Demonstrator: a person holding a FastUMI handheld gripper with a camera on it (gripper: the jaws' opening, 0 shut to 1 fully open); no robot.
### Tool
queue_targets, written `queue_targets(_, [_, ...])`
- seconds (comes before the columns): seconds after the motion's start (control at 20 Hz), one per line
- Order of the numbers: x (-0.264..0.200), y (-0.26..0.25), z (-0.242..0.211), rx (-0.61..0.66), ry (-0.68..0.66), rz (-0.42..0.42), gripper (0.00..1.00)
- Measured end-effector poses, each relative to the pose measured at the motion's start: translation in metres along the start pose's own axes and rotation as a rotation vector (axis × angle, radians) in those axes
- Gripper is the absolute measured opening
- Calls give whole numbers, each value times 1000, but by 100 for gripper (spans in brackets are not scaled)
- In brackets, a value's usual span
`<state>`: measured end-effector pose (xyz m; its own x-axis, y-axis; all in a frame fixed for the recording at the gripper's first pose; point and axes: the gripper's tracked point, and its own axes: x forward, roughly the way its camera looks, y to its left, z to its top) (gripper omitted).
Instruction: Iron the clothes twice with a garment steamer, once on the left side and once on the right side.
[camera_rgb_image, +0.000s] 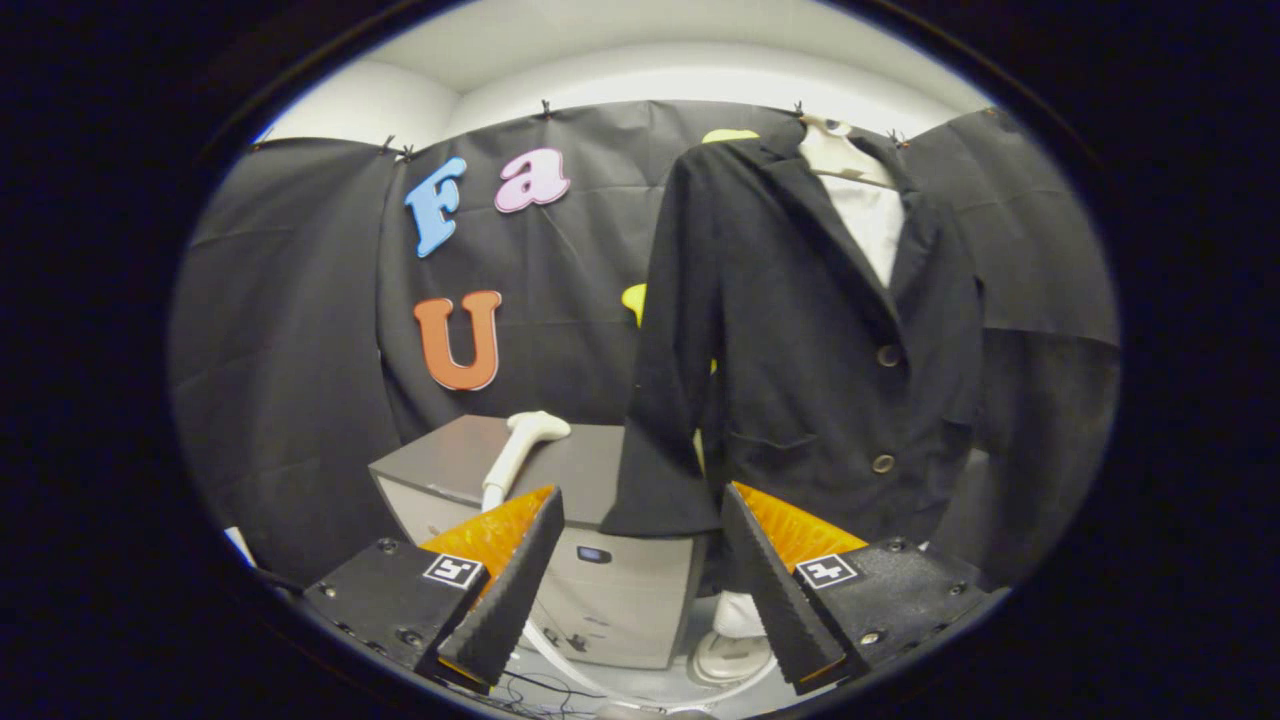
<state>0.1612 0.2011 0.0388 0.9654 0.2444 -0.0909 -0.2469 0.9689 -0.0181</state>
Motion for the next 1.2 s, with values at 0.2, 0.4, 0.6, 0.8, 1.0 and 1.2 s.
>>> queue_targets(0.2, [55,40,10,1,23,63,99])
queue_targets(0.4, [106,76,12,-12,64,103,99])
queue_targets(0.6, [162,110,3,-22,132,125,98])
queue_targets(0.8, [213,136,-22,-26,217,132,98])
queue_targets(1.0, [259,155,-42,-44,308,122,98])
queue_targets(1.2, [290,164,-63,-78,399,86,96])
